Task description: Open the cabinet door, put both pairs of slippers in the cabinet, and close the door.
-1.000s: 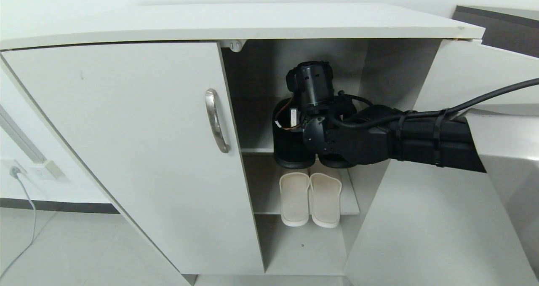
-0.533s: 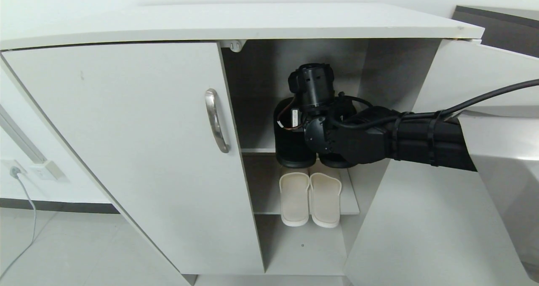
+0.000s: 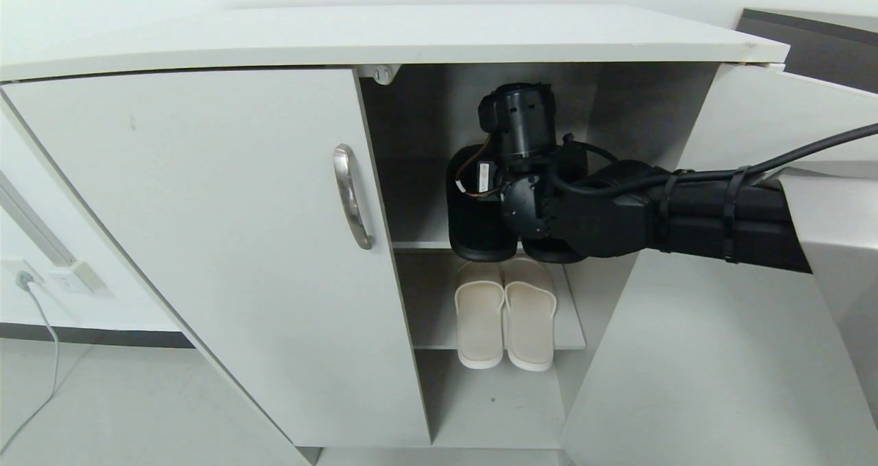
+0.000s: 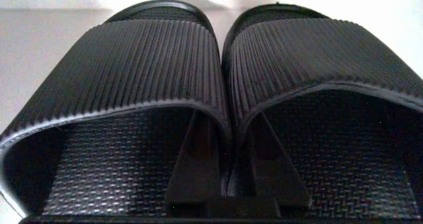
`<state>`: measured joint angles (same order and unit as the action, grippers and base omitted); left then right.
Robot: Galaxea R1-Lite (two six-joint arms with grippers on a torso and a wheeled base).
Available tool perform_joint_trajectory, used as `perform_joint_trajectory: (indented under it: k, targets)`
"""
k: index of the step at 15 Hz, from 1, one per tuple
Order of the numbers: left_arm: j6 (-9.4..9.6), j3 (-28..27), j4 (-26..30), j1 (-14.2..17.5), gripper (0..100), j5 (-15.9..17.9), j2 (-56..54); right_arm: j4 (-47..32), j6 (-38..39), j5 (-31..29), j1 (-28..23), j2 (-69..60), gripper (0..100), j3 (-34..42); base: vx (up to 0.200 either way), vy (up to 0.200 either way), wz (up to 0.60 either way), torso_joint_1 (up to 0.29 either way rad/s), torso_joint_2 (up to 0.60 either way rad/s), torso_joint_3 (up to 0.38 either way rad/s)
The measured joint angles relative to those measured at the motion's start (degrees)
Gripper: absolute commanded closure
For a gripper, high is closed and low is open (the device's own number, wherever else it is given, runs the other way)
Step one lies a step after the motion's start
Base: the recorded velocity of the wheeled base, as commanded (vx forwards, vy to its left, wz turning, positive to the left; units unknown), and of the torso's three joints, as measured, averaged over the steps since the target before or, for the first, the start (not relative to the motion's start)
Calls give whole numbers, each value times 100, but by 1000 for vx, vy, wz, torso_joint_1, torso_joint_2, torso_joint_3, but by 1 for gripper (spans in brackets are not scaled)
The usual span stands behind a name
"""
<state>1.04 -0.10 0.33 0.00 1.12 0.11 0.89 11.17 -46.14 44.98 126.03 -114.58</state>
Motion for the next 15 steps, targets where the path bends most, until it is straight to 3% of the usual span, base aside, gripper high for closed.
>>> perform_joint_trajectory:
  k: [15]
  targets:
    - [2, -1, 0, -2, 100, 2, 0, -21, 7, -26, 49, 106, 100, -2, 0, 0, 0, 0, 0, 0]
